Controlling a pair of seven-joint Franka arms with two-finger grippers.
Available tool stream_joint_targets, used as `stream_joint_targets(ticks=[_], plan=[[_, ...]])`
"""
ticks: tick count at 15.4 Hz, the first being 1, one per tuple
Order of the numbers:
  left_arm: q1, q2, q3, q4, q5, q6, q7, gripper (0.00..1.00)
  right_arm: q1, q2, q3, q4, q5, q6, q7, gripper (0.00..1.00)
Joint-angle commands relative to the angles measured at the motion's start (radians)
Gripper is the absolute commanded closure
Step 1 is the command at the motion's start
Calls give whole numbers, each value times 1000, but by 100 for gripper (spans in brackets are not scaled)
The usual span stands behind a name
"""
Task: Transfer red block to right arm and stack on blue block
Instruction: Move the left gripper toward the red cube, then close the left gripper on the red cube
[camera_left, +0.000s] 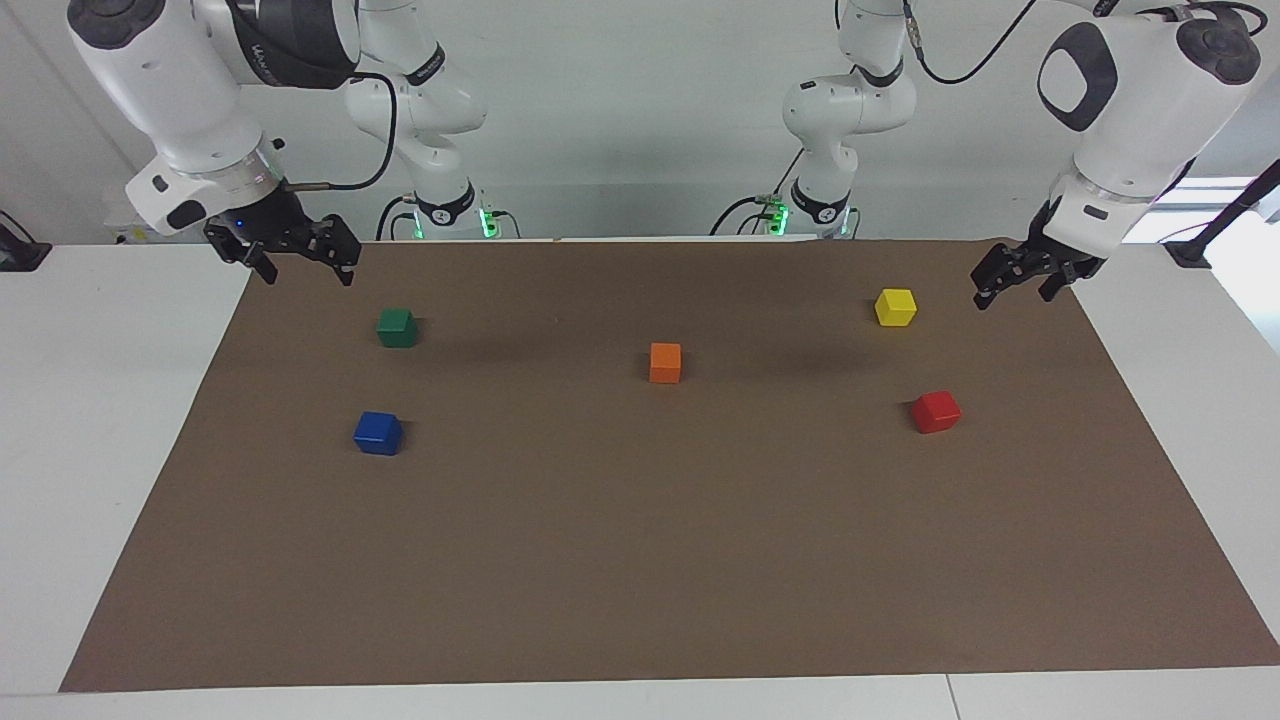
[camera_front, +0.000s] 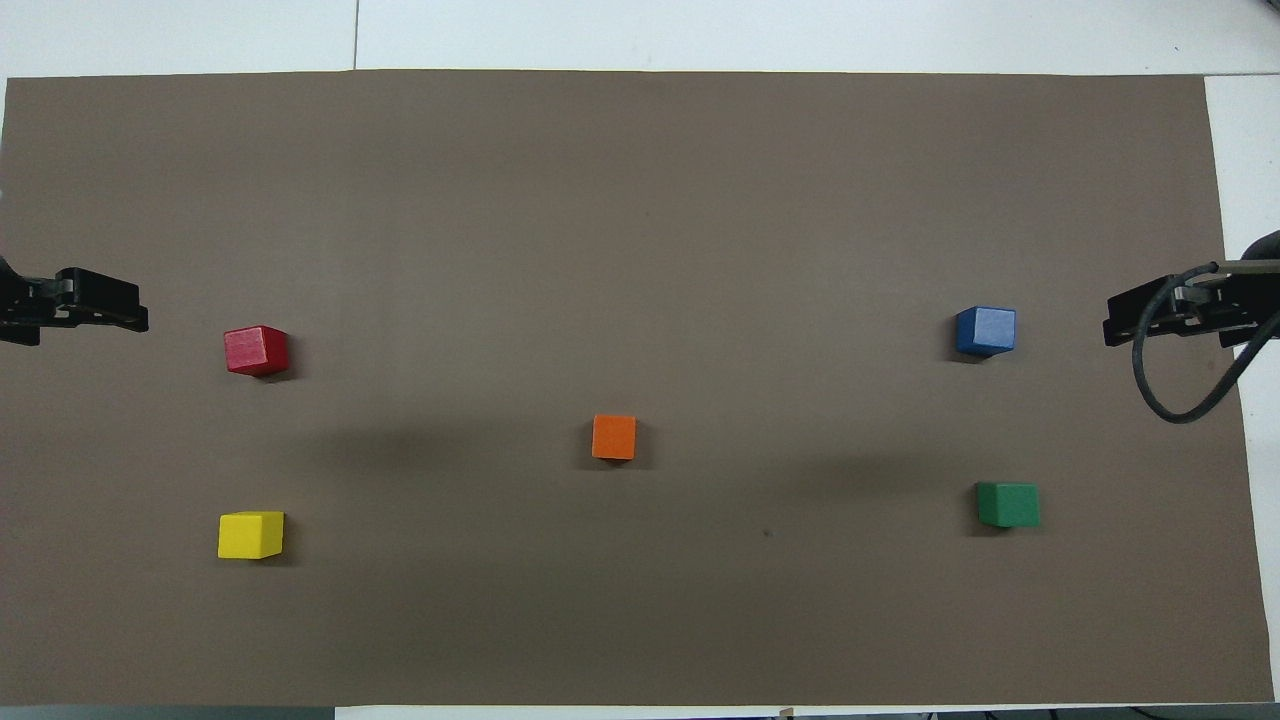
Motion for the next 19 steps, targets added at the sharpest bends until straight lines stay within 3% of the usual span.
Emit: stream_joint_targets(ticks=[1, 10, 16, 19], plan=[[5, 13, 2, -60, -11, 84, 7, 0, -19, -26, 10, -30, 15, 9, -29, 0], [6, 64, 2, -115, -4, 187, 6, 0, -19, -26, 10, -30, 15, 9, -29, 0], [5, 67, 4, -269, -2, 366, 4, 0, -19, -26, 10, -30, 15, 9, -29, 0], [6, 108, 6, -278, -1, 407, 6, 0, -19, -26, 10, -30, 15, 9, -29, 0]])
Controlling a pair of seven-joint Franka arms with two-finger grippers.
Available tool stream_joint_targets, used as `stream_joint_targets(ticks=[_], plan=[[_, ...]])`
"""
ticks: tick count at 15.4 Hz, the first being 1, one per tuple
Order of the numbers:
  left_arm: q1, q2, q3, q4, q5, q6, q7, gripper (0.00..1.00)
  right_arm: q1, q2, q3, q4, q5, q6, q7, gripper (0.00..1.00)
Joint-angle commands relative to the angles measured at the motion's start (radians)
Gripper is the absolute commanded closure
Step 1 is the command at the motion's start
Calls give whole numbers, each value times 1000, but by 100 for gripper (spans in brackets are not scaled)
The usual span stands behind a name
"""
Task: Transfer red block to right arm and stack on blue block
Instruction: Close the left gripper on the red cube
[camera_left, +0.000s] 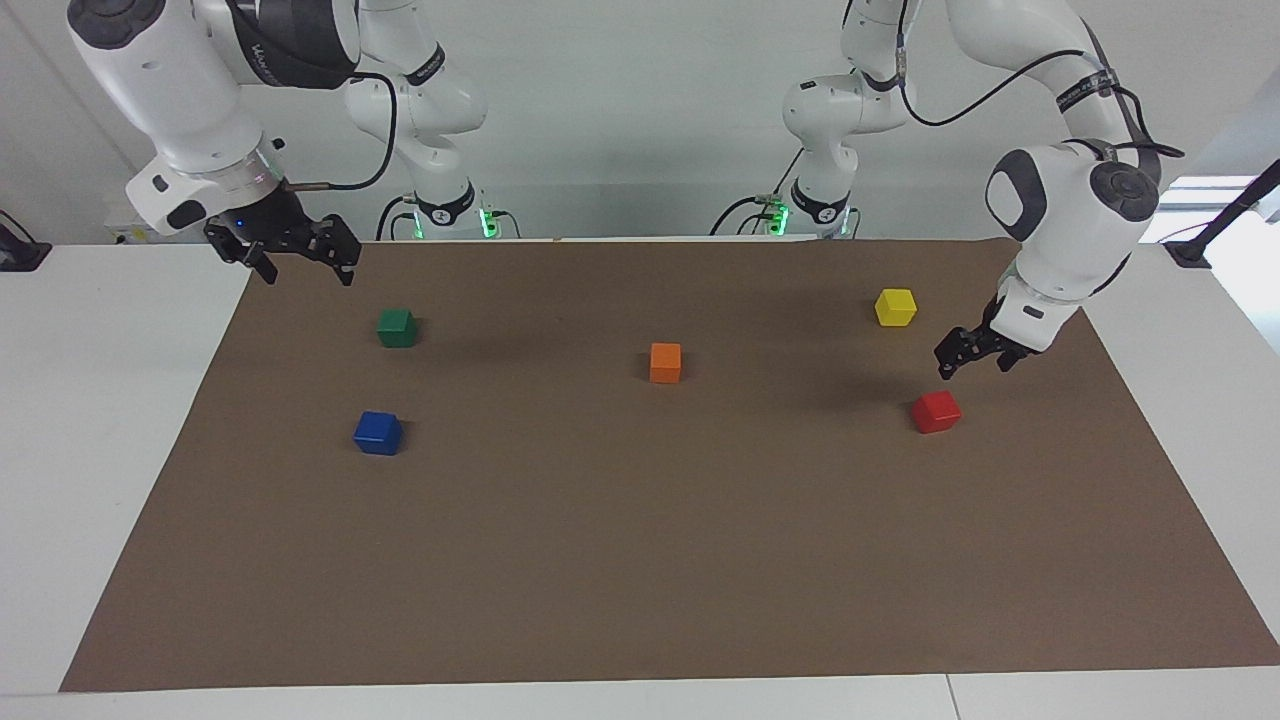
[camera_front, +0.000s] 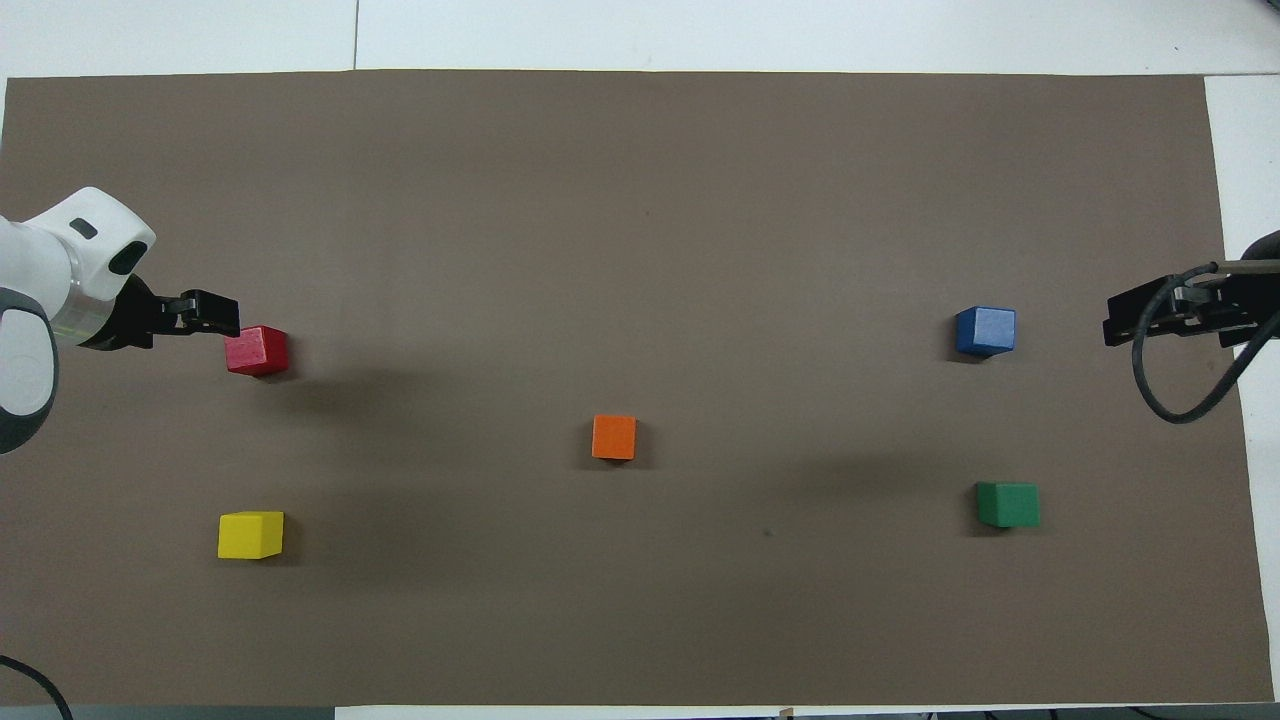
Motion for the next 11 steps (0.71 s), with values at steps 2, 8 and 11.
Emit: stream_joint_targets(ticks=[2, 8, 11], plan=[[6, 12, 0, -91, -1, 137, 9, 0, -19, -26, 10, -30, 15, 9, -29, 0], [8, 50, 0, -137, -2, 227, 1, 0, -19, -26, 10, -30, 15, 9, -35, 0], [8, 88, 0, -139, -2, 256, -5, 0, -19, -26, 10, -31, 15, 27, -57, 0]])
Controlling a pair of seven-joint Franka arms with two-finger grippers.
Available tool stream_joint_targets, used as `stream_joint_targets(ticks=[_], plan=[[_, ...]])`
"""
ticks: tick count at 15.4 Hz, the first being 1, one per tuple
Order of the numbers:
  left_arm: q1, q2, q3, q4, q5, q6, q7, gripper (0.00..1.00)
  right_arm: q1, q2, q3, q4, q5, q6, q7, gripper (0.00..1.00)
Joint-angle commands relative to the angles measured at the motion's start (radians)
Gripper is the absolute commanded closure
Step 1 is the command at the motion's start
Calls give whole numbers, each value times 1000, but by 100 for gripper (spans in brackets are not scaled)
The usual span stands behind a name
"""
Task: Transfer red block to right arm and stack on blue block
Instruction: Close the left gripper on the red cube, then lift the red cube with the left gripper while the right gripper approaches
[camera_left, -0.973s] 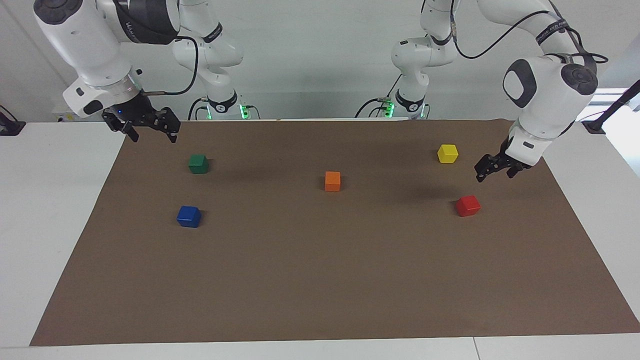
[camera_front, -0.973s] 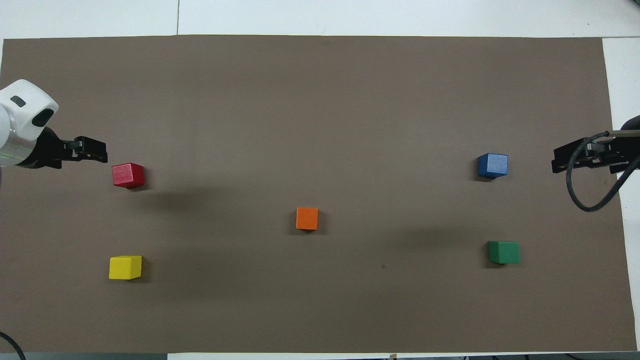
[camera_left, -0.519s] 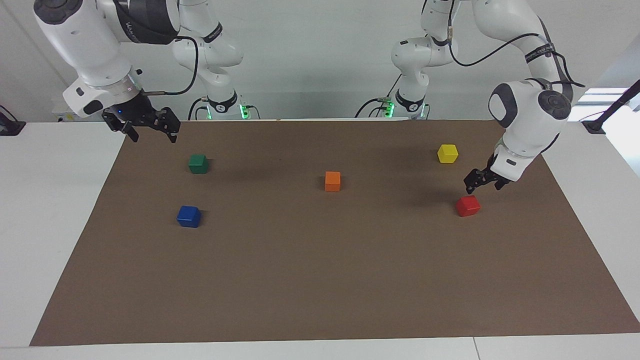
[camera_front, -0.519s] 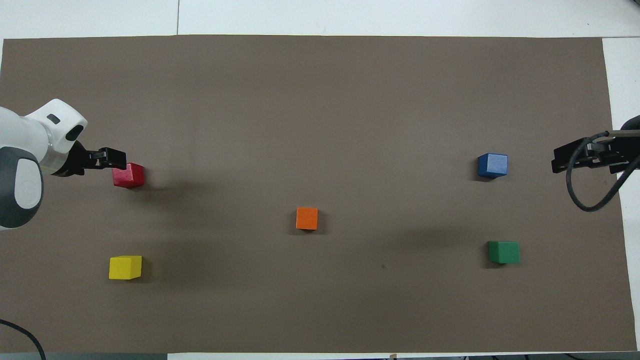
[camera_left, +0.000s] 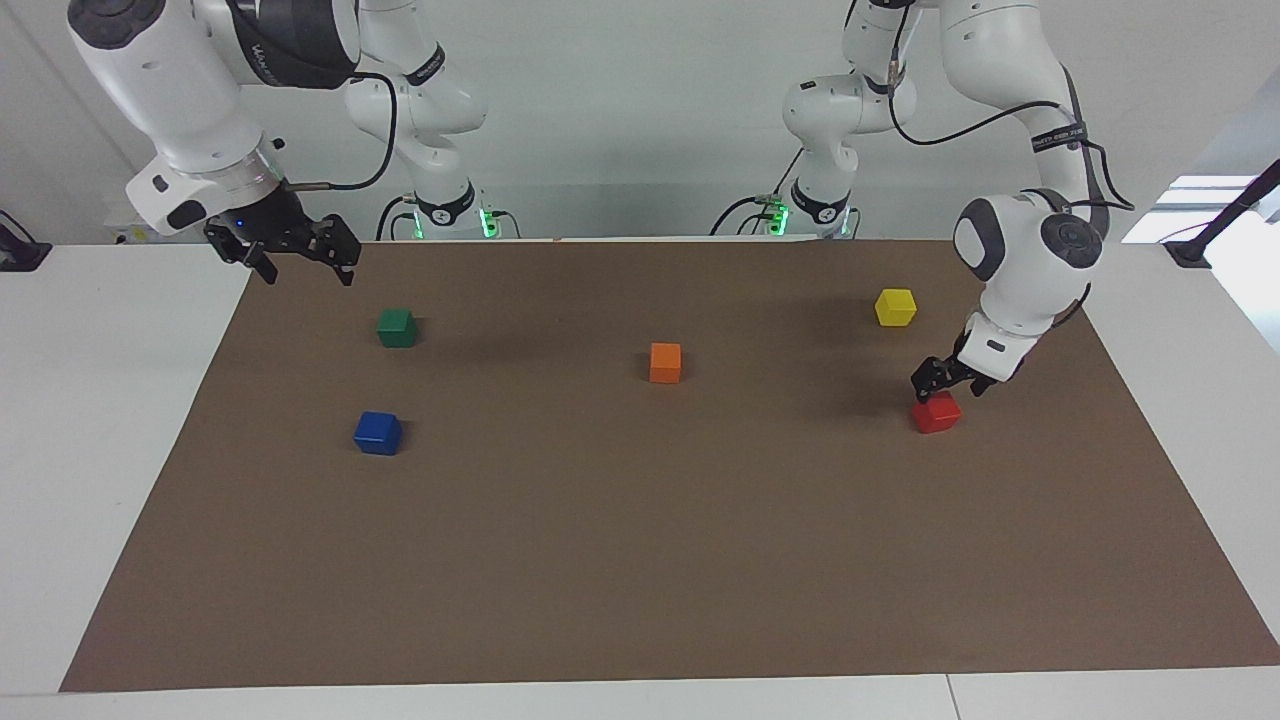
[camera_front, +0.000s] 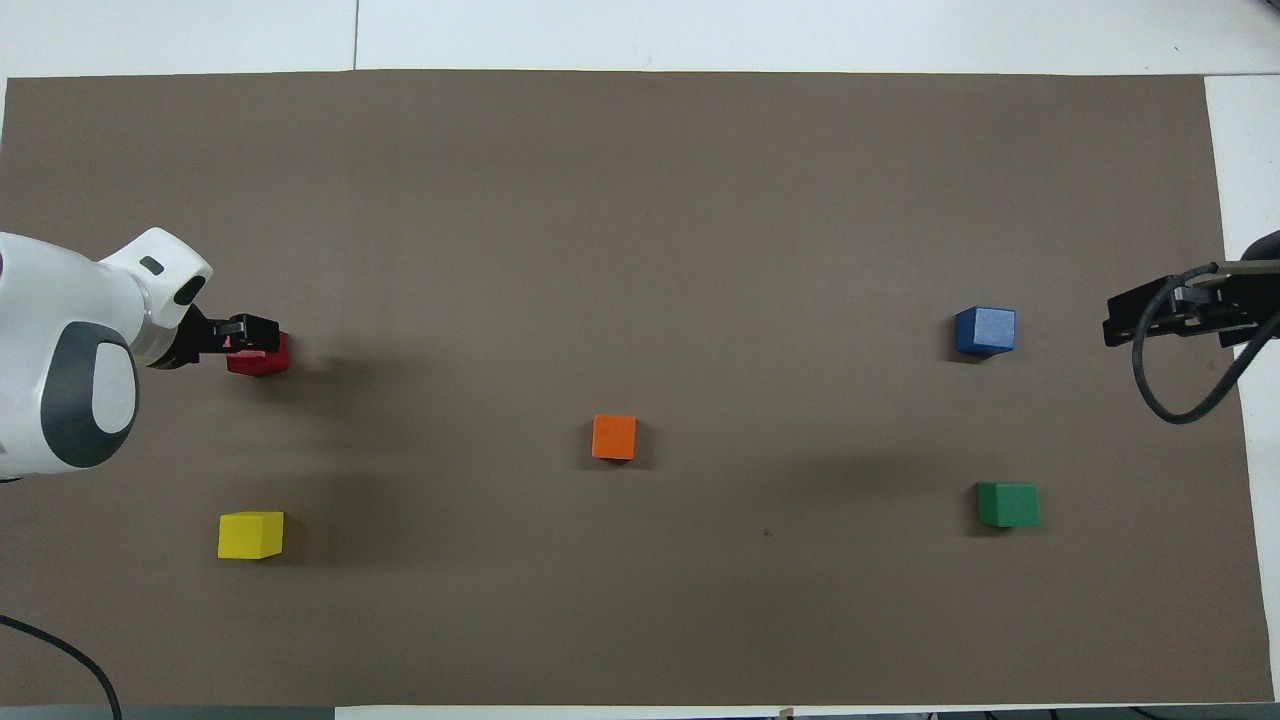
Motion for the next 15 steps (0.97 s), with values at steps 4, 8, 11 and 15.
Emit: stream_joint_targets(ticks=[4, 8, 11, 15], plan=[[5, 70, -1, -8, -2, 82, -5, 0, -22, -19, 11, -35, 131, 79, -95, 0], [5, 77, -1, -5, -2, 75, -6, 34, -43, 33, 11, -35, 353, 122, -166, 0], [8, 75, -1, 16, -10, 13, -8, 100, -69, 80, 11, -53, 548, 131, -274, 0], [5, 61, -1, 108, -131, -137, -207, 100, -85, 96, 11, -152, 869, 125, -410, 0]])
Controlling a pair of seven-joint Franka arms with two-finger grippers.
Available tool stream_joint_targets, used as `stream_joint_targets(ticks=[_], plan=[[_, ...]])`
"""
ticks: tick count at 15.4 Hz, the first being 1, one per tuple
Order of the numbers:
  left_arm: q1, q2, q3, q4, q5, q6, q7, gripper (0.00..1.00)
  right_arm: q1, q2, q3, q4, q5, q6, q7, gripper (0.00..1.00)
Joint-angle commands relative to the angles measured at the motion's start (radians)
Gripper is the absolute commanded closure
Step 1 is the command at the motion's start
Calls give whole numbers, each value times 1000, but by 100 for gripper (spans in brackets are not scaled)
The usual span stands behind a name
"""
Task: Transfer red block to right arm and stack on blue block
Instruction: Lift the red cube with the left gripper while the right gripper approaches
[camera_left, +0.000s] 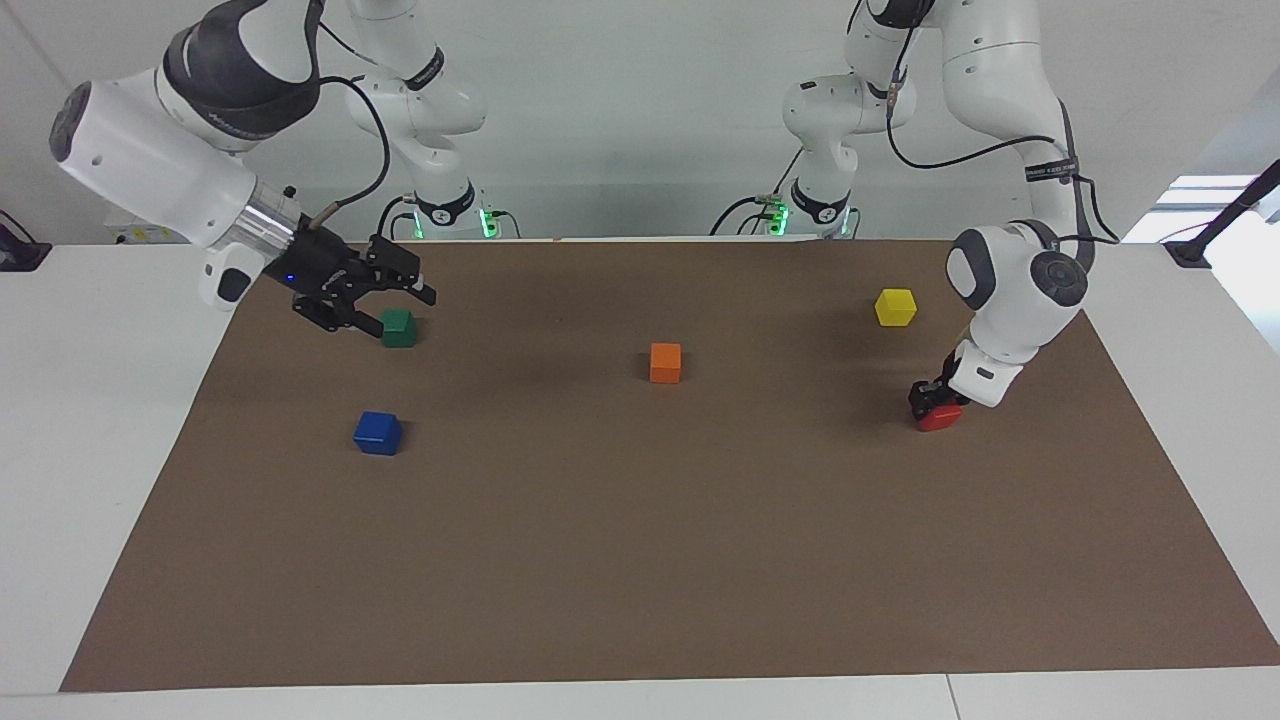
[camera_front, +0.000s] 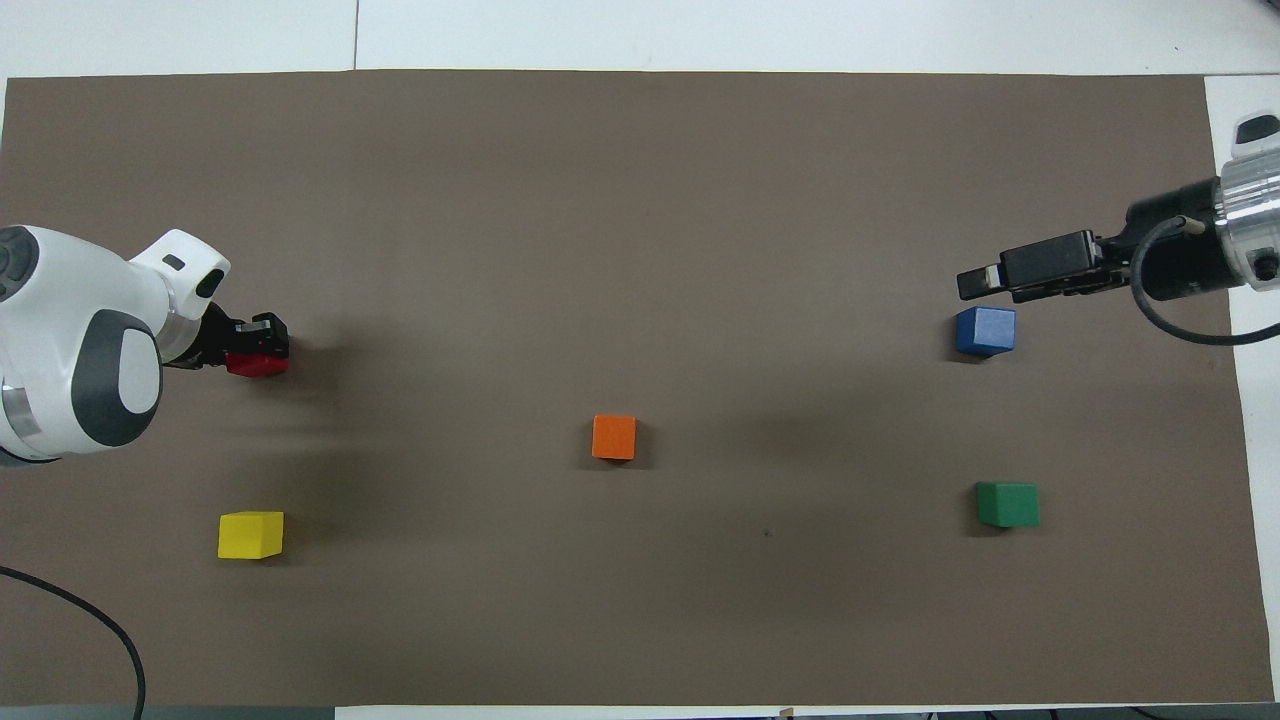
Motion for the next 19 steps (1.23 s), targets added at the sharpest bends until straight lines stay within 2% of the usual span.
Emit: stream_joint_targets(ticks=[1, 5, 8, 10, 12, 14, 17, 19], plan=[[0, -22, -4, 86, -75, -148, -165, 100, -21, -7, 11, -91, 209, -3, -113, 0], [-10, -49, -14, 176, -233, -321, -459, 100, -12, 13, 11, -194, 539, -38, -162, 0], [-13, -109, -18, 196, -417, -412, -649, 100, 0, 39, 18, -248, 728, -61, -183, 0], [-13, -155, -24, 185, -582, -455, -703, 100, 18, 103, 19, -273, 848, -131, -280, 0], [-15, -174, -26, 179, -753, -469, -745, 100, 19, 162, 19, -273, 894, -182, -340, 0], [-42, -186, -30, 159, -860, -455, -829, 100, 22, 211, 19, -273, 969, -240, -354, 0], [-73, -215, -47, 110, -1032, -403, -848, 100, 29, 267, 24, -265, 1026, -283, -389, 0], [-128, -229, -53, 70, -1092, -342, -860, 100, 69, 300, 25, -266, 1102, -343, -415, 0]])
